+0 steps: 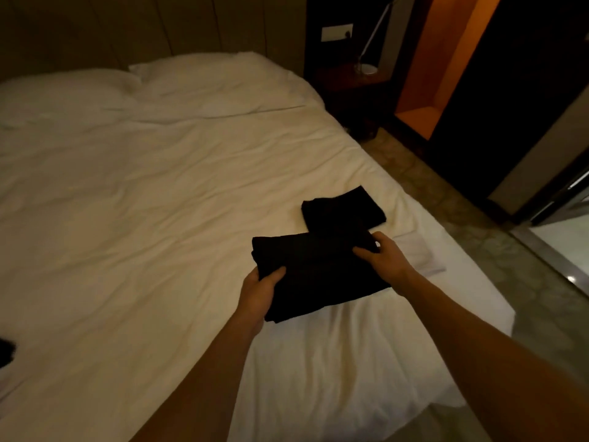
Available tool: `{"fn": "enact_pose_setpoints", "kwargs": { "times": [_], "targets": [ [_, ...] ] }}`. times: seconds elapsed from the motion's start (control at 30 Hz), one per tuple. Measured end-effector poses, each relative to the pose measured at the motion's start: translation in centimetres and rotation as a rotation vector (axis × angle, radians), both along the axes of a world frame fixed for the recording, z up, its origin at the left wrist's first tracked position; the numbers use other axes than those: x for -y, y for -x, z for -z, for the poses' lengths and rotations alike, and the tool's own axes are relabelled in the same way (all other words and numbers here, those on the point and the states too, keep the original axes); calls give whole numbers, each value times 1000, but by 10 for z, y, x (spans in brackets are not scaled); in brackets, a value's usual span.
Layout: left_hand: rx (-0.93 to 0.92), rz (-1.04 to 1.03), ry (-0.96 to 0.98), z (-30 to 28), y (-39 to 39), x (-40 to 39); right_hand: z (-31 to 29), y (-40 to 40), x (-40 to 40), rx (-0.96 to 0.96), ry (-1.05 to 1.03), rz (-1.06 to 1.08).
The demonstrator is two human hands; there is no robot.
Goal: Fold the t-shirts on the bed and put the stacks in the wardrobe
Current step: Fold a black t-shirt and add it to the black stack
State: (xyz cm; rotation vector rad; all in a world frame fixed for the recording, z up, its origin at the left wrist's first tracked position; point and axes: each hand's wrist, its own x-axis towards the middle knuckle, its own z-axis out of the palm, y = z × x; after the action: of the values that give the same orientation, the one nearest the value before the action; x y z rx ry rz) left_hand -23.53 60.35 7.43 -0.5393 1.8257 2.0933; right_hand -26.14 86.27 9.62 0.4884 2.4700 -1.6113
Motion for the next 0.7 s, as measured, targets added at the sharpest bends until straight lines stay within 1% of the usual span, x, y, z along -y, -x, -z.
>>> {"fn": "enact_pose_setpoints", "kwargs": {
  "times": [0.13,0.23,0.37,0.53,0.7],
  "targets": [
    [35,23,-16,4,64,-56,5,59,-55,2,-6,17],
    [79,31,-24,9,114,-102,15,109,-98,41,-27,43],
    [48,-28,72,30,185,-153,33,187,-143,62,-83,28],
    [54,-100,208,78,265,-185,78,279,-171,113,-103,-6],
    [111,-125,338,140,317,-194,142,334,-178,197,-84,-9]
  ]
}}
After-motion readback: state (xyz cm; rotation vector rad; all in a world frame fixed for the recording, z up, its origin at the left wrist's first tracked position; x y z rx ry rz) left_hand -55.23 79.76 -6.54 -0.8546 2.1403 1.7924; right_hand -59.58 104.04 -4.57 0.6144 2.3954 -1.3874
